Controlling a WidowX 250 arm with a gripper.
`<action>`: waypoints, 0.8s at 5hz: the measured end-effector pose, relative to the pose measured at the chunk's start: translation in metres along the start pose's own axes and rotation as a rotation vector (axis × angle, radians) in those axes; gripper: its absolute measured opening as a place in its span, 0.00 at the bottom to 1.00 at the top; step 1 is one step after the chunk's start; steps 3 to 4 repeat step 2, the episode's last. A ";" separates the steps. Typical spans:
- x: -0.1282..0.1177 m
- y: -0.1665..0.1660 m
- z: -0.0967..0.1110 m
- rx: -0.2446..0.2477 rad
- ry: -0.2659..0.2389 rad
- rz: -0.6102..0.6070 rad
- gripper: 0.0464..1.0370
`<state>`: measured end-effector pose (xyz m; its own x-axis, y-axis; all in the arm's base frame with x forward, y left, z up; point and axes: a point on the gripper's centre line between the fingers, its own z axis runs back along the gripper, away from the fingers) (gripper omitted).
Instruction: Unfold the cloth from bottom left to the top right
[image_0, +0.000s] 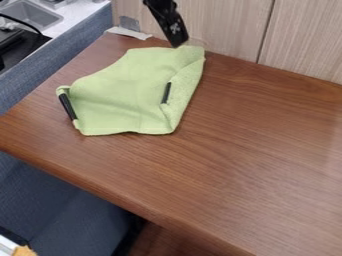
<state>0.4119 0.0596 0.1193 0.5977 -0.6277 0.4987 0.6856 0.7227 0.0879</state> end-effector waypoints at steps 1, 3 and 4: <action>-0.003 0.004 0.018 0.018 -0.002 -0.013 0.96; -0.006 0.006 0.020 0.022 0.000 -0.007 0.96; -0.006 0.006 0.020 0.022 0.000 -0.007 0.96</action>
